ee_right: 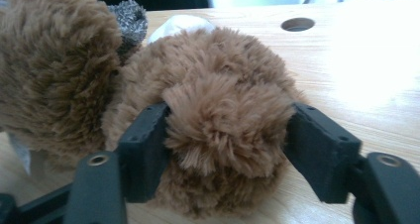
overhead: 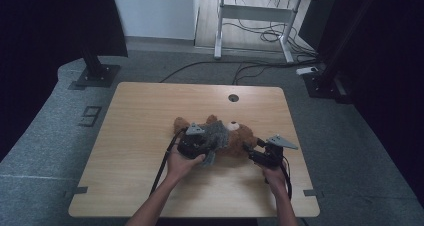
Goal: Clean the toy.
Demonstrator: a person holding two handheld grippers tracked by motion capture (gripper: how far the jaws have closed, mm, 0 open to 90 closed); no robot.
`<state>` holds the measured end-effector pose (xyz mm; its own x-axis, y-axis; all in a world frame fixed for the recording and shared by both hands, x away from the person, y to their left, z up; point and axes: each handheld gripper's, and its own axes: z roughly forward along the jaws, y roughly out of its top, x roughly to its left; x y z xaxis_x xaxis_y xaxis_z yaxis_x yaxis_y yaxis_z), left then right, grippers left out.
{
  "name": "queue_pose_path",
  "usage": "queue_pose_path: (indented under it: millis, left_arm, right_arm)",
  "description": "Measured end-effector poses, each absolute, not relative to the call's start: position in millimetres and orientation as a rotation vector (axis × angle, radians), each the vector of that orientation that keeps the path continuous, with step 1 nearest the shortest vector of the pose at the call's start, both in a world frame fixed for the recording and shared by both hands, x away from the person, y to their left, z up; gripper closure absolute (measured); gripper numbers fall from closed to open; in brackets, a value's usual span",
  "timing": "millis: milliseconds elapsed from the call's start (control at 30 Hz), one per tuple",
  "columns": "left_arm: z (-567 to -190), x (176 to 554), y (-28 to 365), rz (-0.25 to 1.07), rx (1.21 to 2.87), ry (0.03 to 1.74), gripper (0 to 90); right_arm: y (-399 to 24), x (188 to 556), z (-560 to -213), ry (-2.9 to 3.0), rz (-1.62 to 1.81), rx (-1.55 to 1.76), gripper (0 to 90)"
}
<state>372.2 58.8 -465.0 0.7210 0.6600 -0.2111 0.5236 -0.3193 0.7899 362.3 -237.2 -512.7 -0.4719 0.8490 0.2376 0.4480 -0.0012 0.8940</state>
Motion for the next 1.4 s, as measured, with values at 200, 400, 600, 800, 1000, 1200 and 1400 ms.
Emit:
queue_pose_path:
  millis: [200, 400, 600, 800, 1000, 1200, 1400]
  left_arm:
    - [-466, 371, 62, 0.182, 1.991, 0.901, 70.3]
    - [-465, 367, 64, 0.21, 1.972, 0.909, 70.1]
    - [-450, 362, 46, 0.235, 1.941, 0.845, 70.3]
    - [-463, 367, 30, 0.263, 1.995, 0.856, 70.0]
    - [-475, 361, 84, 0.24, 1.926, 0.891, 71.2]
    - [-475, 349, 139, 0.339, 1.905, 0.986, 71.2]
    - [-478, 349, 162, 0.349, 1.87, 1.058, 71.1]
  right_arm:
    - [-233, 361, -513, 1.938, 1.453, 1.27, 61.3]
    - [-226, 355, -512, 1.962, 1.4, 1.242, 70.8]
    - [-222, 348, -512, 1.967, 1.403, 1.245, 72.5]
    - [-225, 343, -515, 1.964, 1.41, 1.253, 72.6]
    - [-229, 341, -516, 1.978, 1.424, 1.245, 72.5]
    - [-229, 341, -517, 1.97, 1.433, 1.257, 72.5]
    - [-229, 342, -517, 1.969, 1.442, 1.258, 72.5]
